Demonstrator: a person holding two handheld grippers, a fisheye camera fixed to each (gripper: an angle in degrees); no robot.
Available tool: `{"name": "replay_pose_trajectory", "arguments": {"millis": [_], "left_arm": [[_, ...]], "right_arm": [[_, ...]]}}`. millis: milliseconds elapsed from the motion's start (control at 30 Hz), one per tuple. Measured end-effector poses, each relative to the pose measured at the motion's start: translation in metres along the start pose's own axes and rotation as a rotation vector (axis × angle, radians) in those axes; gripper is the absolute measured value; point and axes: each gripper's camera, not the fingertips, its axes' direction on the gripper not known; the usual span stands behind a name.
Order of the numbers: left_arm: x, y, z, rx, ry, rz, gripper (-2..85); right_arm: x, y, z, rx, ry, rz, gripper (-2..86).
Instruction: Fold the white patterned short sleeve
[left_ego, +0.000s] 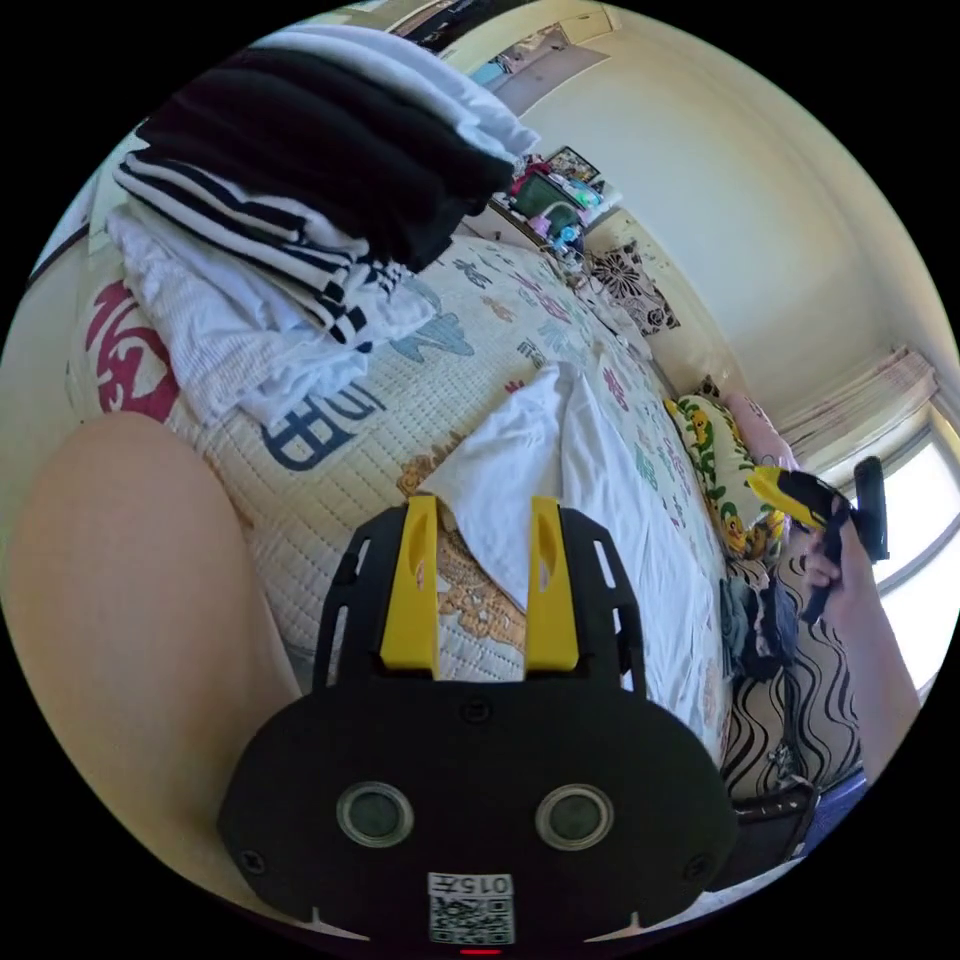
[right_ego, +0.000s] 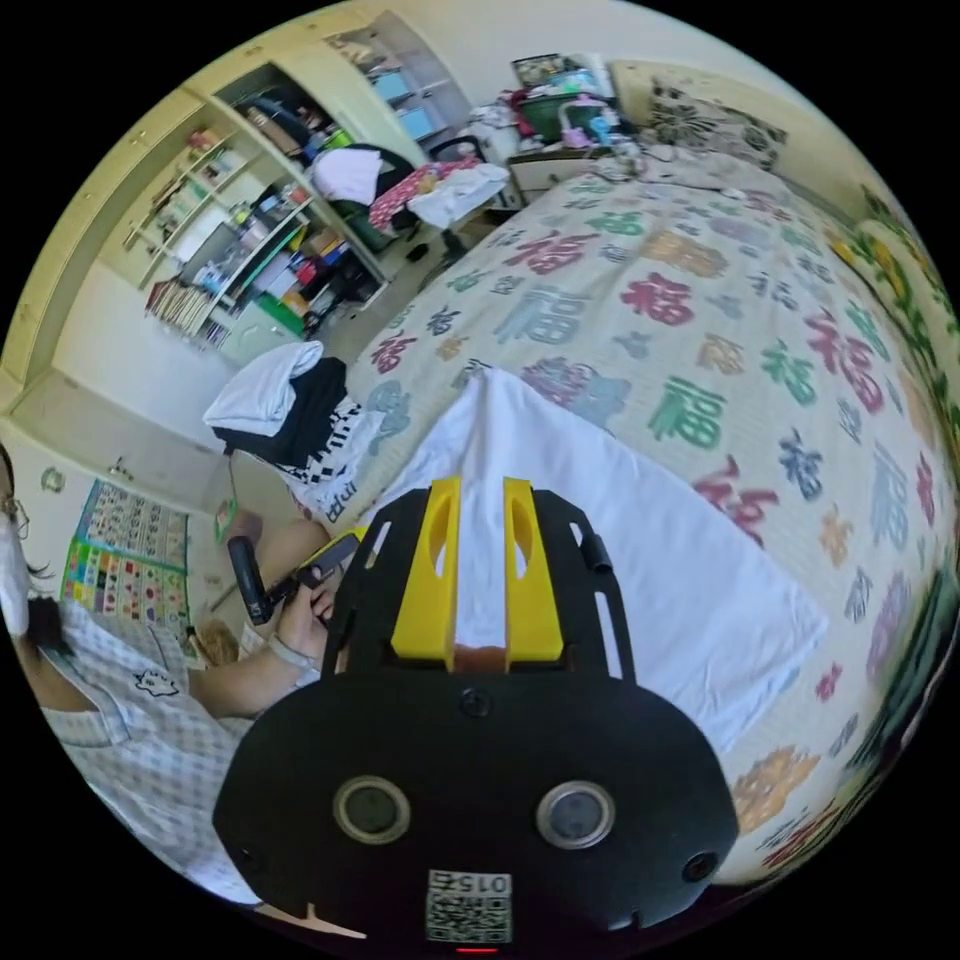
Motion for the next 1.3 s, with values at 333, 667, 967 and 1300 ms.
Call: {"name": "replay_pose_trajectory", "arguments": {"millis": [333, 667, 967, 1300], "left_arm": [[0.007, 0.007, -0.035, 0.081, -0.069, 0.013, 13.5], [0.005, 0.024, -0.012, -0.036, 0.006, -0.079, 1.2], [0.024, 0.048, -0.031, 0.004, 0.16, -0.106, -0.7], [0.131, 0.115, -0.118, 0.2, 0.109, 0.321, -0.8]], "right_arm": [[-0.086, -0.191, 0.186, -0.334, 0.28, -0.252, 15.3], [-0.092, -0.254, 0.288, -0.738, 0.423, -0.305, 6.5], [-0.094, -0.269, 0.246, -0.736, 0.4, -0.386, 0.9], [-0.069, -0.242, 0.064, -0.35, 0.024, -0.395, 0.7]]}}
